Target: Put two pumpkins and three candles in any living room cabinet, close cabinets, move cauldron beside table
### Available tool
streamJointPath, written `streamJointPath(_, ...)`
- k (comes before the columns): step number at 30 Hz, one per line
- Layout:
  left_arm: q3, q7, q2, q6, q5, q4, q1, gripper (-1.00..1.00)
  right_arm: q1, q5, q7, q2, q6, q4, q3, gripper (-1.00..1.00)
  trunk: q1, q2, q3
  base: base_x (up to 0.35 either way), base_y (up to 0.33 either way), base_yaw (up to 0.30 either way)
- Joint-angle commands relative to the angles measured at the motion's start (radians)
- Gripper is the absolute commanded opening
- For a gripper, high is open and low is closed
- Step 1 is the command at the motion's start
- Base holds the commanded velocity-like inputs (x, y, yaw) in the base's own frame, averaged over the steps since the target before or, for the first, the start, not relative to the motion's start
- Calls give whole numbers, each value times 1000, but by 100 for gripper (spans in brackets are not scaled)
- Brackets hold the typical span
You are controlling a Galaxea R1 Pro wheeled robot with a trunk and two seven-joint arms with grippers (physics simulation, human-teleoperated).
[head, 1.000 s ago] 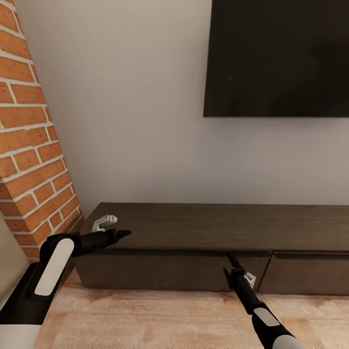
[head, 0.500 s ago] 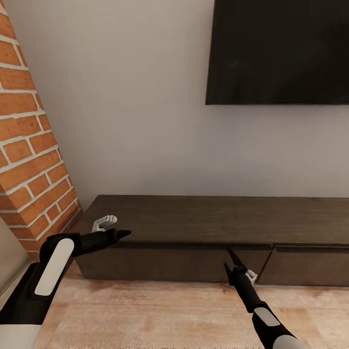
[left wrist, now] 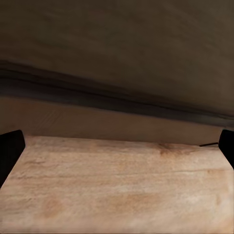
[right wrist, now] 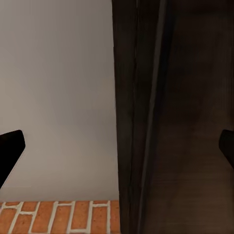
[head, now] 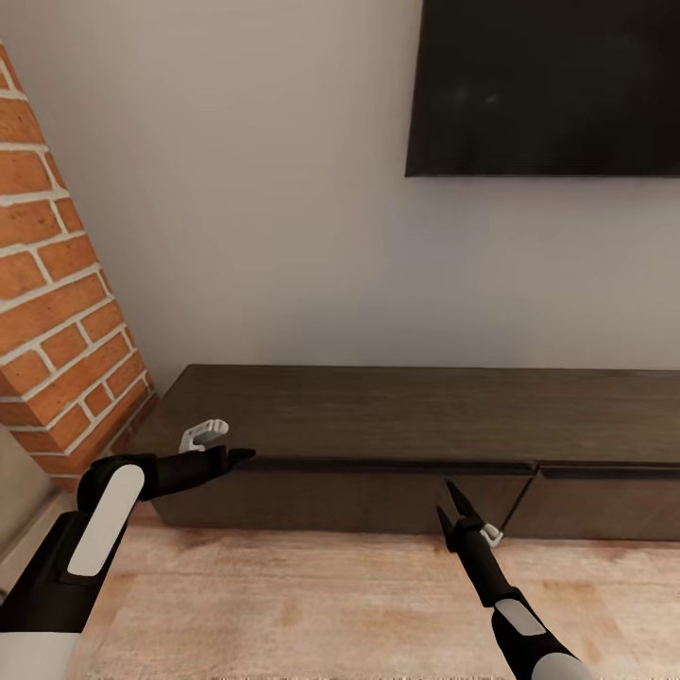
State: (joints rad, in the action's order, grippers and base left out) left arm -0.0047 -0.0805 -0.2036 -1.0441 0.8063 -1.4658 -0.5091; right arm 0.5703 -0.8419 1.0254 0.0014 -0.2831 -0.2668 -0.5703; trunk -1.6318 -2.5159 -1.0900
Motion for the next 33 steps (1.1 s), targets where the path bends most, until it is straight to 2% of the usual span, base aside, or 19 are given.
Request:
streamJointPath(1, -1, -8, 0, -3, 10, -1, 0, 100, 0, -8, 7, 0, -10, 0, 0, 100, 0, -1, -5, 0, 0, 0)
streamJointPath(13, -1, -8, 0, -3, 10, -1, 0, 100, 0, -7, 21, 0, -10, -1, 0, 100, -6, -3, -51, 0, 0, 0)
streamJointPath(18, 0, -8, 0, -3, 10, -1, -1, 100, 0, -5, 58, 0, -12, -1, 1, 100, -6, -3, -51, 0, 0, 0)
streamJointPath(33, 0, -7, -2, -3, 10, -1, 0, 100, 0, 3, 83, 0, -12, -1, 2, 100, -6, -3, -51, 0, 0, 0)
